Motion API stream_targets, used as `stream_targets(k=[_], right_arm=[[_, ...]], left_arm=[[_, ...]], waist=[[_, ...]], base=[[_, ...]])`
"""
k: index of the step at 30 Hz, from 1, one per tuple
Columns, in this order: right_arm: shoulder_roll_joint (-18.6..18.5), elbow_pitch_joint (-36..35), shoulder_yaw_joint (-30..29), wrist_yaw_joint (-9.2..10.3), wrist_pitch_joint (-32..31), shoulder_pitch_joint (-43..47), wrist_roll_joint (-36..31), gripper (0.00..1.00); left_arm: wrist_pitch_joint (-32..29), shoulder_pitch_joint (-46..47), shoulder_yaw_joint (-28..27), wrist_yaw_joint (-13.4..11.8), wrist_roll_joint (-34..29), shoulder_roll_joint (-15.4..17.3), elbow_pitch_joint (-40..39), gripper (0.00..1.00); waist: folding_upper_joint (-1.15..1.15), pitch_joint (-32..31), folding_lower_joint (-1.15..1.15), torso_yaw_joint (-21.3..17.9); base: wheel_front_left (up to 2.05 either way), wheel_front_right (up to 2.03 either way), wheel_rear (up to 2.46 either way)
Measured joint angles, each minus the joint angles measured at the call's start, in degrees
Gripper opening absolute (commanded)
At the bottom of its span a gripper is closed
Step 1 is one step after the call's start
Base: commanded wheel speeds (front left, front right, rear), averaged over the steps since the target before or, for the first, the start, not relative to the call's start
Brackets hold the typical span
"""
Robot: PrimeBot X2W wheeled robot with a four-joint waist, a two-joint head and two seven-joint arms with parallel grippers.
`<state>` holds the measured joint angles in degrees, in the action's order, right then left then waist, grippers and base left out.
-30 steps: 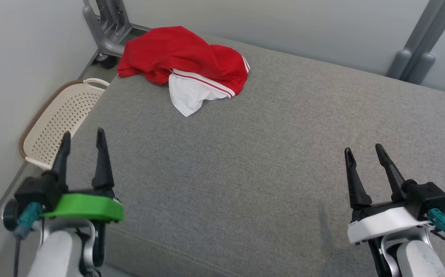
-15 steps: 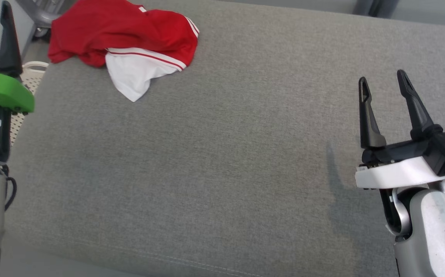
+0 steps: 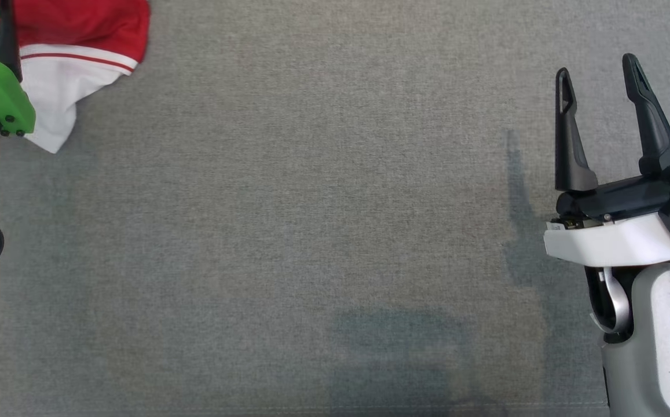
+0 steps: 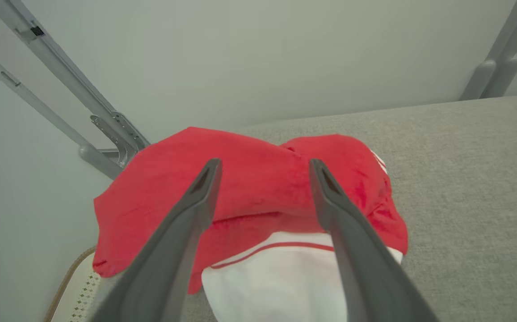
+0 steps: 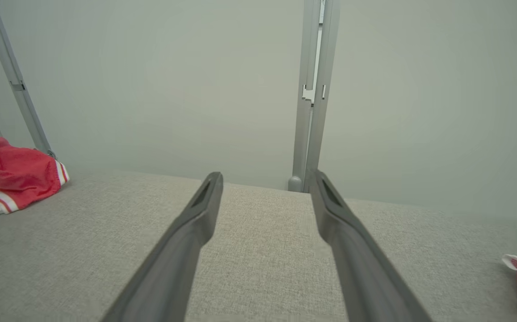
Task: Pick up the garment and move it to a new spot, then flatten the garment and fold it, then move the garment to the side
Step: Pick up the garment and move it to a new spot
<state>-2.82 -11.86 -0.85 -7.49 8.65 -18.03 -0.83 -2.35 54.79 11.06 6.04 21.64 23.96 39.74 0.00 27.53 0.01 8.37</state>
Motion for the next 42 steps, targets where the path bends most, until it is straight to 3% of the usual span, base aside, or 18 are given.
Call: stream_targets(k=[6,13,14,15,16,29,42], right_arm=[[0.00,-1.51,0.32,0.00,-0.51,-0.18,-0.40,1.00],[0.01,-1.82,0.89,0.00,-0.45,-0.37,-0.43,1.00],[0.01,-1.88,0.85,-0.01,-0.41,-0.40,-0.45,1.00],[0.01,-1.87,0.76,-0.01,-0.18,-0.44,-0.52,1.00],[0.00,-1.86,0.65,-0.01,-0.04,-0.45,-0.54,1.00],[0.01,1.86,0.26,0.00,1.88,1.35,0.46,1.00],[0.01,6.14,-1.93,-0.01,3.30,7.29,3.03,1.00]], left_arm=[[-1.66,3.10,2.76,0.99,0.24,0.26,7.72,1.00],[-1.33,5.06,3.74,0.48,0.07,1.07,14.30,0.97],[-1.10,5.12,3.93,0.48,-0.13,1.08,15.03,0.39],[-0.71,5.22,4.07,0.47,-0.20,1.03,15.73,0.10],[-0.46,5.41,4.17,0.47,-0.22,0.97,16.30,0.00],[8.16,8.05,5.80,1.04,0.47,-0.03,18.29,0.00],[6.83,6.80,13.18,1.33,7.02,-3.61,10.15,0.00]], waist=[[0.00,4.27,0.00,-3.97],[0.00,6.12,0.00,-6.47],[0.00,6.17,0.00,-6.71],[0.00,6.15,-0.01,-6.89],[0.00,6.04,-0.01,-6.97],[0.00,-0.36,-0.01,-6.66],[0.00,-12.04,-0.02,-6.41]], base=[[0.00,0.00,0.00],[0.00,0.00,0.00],[0.00,0.00,0.00],[0.00,0.00,0.00],[0.00,0.00,0.00],[0.00,0.00,0.00],[0.00,0.00,0.00]])
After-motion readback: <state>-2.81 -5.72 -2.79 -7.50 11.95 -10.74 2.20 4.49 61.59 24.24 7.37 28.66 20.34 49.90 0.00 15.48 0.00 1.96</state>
